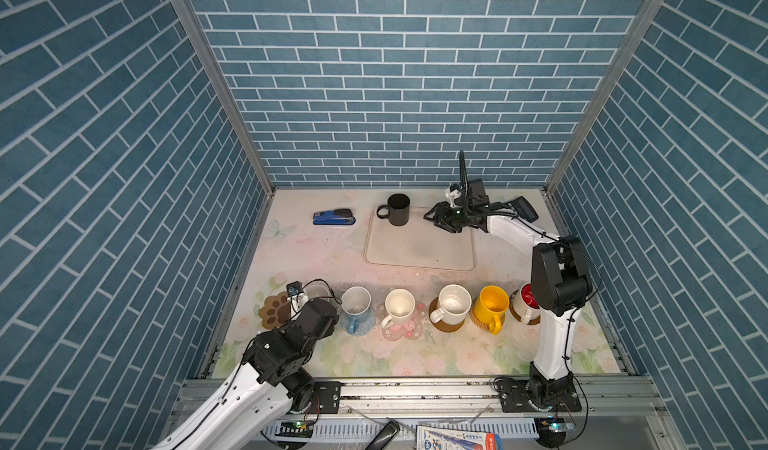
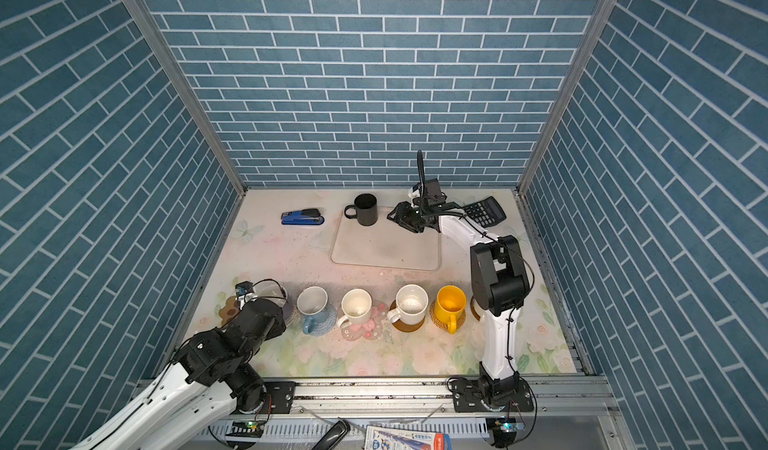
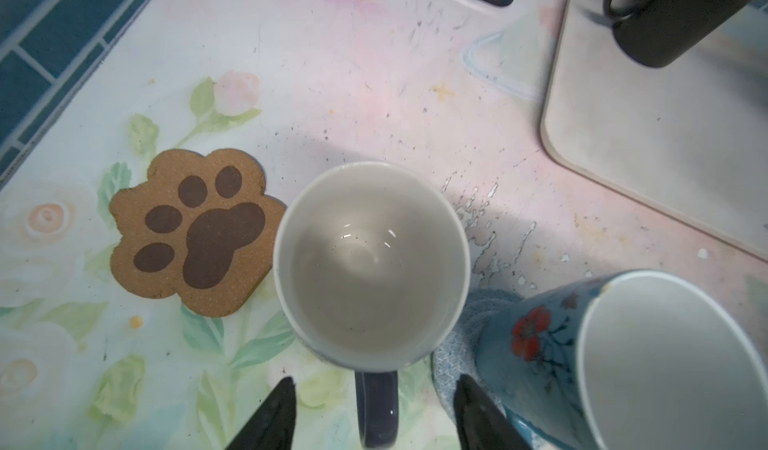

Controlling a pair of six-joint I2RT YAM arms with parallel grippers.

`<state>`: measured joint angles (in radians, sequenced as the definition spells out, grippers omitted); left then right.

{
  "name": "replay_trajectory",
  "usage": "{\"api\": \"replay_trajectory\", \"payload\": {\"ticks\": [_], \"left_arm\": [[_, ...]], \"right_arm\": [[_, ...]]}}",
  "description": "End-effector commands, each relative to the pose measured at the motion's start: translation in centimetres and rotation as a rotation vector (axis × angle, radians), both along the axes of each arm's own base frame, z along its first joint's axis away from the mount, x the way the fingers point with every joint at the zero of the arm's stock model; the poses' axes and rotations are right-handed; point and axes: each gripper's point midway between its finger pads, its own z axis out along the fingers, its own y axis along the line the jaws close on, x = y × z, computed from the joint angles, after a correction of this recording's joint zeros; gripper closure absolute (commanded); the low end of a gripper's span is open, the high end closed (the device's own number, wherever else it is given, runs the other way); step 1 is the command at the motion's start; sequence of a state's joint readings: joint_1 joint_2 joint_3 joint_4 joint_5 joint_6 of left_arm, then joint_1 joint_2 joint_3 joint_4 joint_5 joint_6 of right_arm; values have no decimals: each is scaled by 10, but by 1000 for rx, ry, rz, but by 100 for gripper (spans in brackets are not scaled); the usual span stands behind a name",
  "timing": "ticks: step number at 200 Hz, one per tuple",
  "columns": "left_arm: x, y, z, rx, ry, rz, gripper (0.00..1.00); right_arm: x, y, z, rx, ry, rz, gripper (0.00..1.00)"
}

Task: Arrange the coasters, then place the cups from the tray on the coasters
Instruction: 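Lower the lavender mug beside the paw-print coaster and open left gripper, then move left gripper back to the black mug on the tray while right gripper hovers nearby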

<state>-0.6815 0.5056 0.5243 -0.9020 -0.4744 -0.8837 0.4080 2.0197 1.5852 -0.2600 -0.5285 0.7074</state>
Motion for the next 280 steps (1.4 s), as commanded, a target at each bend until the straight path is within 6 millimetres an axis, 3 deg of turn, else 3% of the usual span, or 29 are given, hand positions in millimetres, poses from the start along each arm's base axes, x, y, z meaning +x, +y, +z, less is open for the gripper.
{"api": "replay_trajectory", "payload": {"ticks": [1,19,50,84,112,126,133,159,207,252,280], "left_arm": [[1,5,29,14,-44,0,31],[4,1,49,24,-51,-29,17],[13,-16,84,8,-85,-117,13],[33,-38,125,76,-78,-220,8],[60,-59,148,113,-83,-284,4],[77,-73,154,87,-82,-316,3],[87,-80,154,71,-80,-328,3],[129,-101,148,17,-43,-375,3],[227,-138,131,-20,-18,-485,6],[311,-135,103,-104,39,-459,15],[353,-130,84,-84,81,-407,22]], "right_arm": [[4,9,26,15,-67,60,45],[0,9,26,12,-73,82,44],[-4,9,20,7,-72,100,44],[-11,8,29,18,-105,115,42],[-20,-1,38,-3,-144,105,32],[-25,-6,41,-20,-155,100,9],[-28,-9,44,-29,-165,96,1],[-41,-23,54,-83,-203,89,1],[-56,-44,56,-132,-230,61,1],[-60,-60,60,-169,-262,27,1],[-56,-60,59,-169,-270,17,1]]}}
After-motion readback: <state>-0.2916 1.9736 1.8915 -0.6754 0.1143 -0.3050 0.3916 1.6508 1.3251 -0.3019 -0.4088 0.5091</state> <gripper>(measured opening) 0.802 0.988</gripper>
